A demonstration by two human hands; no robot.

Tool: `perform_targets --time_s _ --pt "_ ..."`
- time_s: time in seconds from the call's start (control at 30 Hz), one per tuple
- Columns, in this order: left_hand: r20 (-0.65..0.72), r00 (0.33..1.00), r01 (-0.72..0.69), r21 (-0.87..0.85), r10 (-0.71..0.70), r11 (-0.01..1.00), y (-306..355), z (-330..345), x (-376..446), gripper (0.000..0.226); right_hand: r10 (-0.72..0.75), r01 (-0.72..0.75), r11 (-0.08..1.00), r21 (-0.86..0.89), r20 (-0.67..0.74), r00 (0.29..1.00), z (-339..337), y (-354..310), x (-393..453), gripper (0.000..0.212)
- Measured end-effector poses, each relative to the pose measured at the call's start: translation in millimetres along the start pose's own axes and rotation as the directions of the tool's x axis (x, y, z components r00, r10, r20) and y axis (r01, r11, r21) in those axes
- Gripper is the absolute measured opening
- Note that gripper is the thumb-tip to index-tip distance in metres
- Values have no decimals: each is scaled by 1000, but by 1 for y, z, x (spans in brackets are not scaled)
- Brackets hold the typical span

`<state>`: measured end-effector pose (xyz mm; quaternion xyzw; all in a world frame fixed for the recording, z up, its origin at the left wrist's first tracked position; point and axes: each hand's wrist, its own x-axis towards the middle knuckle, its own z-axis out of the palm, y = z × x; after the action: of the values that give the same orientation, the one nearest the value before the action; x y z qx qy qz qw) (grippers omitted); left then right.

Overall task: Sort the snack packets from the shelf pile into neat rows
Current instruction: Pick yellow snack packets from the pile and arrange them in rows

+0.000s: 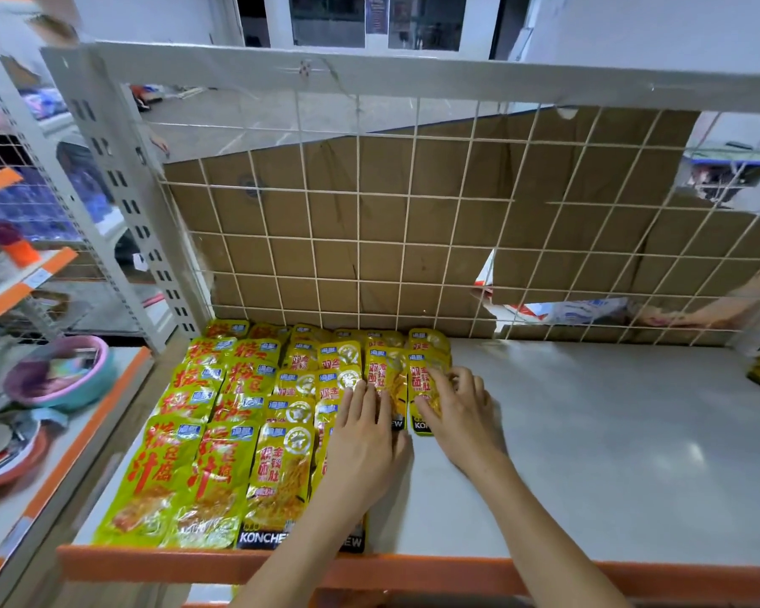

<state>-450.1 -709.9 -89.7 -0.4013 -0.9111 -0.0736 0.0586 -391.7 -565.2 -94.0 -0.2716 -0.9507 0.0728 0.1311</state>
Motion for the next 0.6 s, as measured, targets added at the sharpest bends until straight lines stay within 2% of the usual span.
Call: perform_targets --time_s 0.27,0.5,0.6 --pt "-62 998 -16 -38 14 999 -2 7 4 61 11 -11 999 -32 8 1000 0 -4 1 40" --pt "-5 999 -44 35 44 998 -5 -1 9 61 29 -24 998 -61 81 996 -11 -10 -2 42" --pt "32 999 -46 80 44 996 -7 -6 13 57 13 -12 1000 -4 159 987 -22 -11 -4 47"
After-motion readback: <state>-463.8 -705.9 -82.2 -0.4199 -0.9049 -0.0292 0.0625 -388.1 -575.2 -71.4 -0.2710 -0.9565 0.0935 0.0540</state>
